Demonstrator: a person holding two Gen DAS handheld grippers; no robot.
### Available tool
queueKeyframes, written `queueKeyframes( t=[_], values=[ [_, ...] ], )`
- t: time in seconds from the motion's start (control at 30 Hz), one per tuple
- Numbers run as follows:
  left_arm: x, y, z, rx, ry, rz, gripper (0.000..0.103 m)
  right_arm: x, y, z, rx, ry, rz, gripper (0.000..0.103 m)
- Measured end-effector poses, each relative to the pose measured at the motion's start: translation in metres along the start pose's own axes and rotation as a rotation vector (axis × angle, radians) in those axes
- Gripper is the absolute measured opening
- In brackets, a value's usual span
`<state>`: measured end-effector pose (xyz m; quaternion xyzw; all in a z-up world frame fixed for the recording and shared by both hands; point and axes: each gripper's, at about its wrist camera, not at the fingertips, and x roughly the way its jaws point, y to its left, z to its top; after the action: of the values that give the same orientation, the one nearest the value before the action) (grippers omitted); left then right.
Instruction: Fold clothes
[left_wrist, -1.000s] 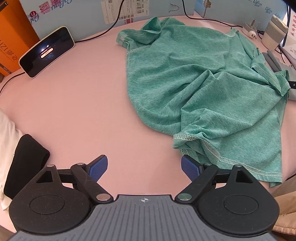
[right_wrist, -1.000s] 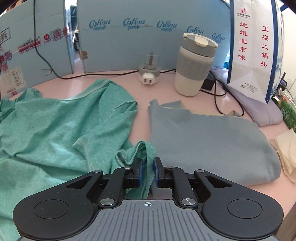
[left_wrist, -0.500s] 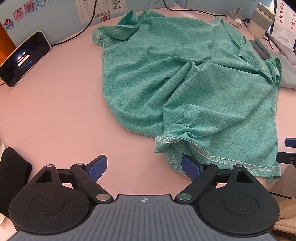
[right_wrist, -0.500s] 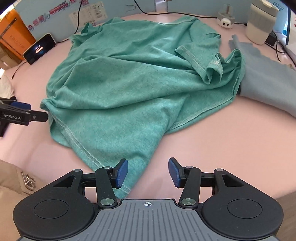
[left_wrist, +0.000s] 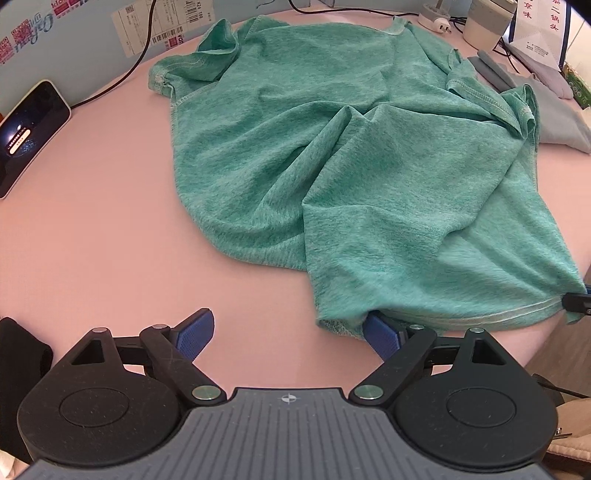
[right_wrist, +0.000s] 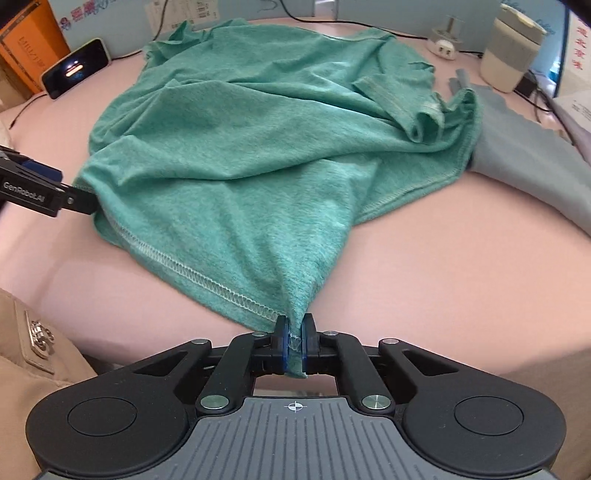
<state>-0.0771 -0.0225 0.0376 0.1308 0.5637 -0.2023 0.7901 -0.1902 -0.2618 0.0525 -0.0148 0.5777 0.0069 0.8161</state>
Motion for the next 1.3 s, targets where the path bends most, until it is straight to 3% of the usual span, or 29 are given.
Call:
queueKeyframes(
  t=[0.23, 0.5, 0.6, 0.67, 0.73, 0.8, 0.87, 0.9, 0.97, 1.03, 1.17, 1.3],
  values=[
    [-0.002, 0.003, 0.002, 0.005, -0.013, -0.002, 0.087, -0.035, -0.050, -0.033, 0.129, 0.090, -0.145, 0.006],
    [0.003, 0.016, 0.000, -0.016, -0.004, 0.015, 0.087, -0.008, -0.077, -0.066, 0.173, 0.263, -0.347, 0.009],
    [0.005, 0.021, 0.000, -0.024, 0.001, 0.023, 0.087, -0.016, -0.079, -0.053, 0.187, 0.215, -0.379, 0.016],
    [0.006, 0.023, 0.001, -0.029, -0.002, 0.024, 0.087, -0.023, -0.077, -0.041, 0.145, 0.177, -0.419, 0.028],
    [0.005, 0.022, 0.000, -0.034, -0.003, 0.027, 0.087, -0.032, -0.075, -0.029, 0.099, 0.135, -0.470, 0.050],
    [0.005, 0.022, -0.001, -0.039, -0.003, 0.029, 0.087, -0.045, -0.072, -0.017, 0.077, 0.066, -0.479, 0.051],
    [0.005, 0.020, -0.002, -0.042, -0.001, 0.031, 0.087, -0.057, -0.068, -0.002, 0.082, -0.017, -0.379, 0.050],
    [0.005, 0.020, -0.002, -0.041, -0.001, 0.032, 0.087, -0.065, -0.064, 0.006, 0.083, -0.052, -0.282, 0.050],
    [0.005, 0.018, -0.001, -0.036, -0.002, 0.033, 0.087, -0.072, -0.046, 0.027, 0.057, -0.080, 0.008, 0.047],
    [0.004, 0.016, -0.003, -0.037, -0.008, 0.031, 0.087, -0.070, -0.010, 0.044, -0.019, -0.076, 0.227, 0.036],
    [0.000, 0.016, -0.009, -0.049, -0.013, 0.033, 0.088, -0.042, 0.061, 0.062, -0.214, -0.037, 0.359, 0.034],
    [-0.003, 0.022, -0.018, -0.083, -0.010, 0.044, 0.088, -0.004, 0.086, 0.079, -0.254, 0.030, 0.360, 0.031]
  ],
)
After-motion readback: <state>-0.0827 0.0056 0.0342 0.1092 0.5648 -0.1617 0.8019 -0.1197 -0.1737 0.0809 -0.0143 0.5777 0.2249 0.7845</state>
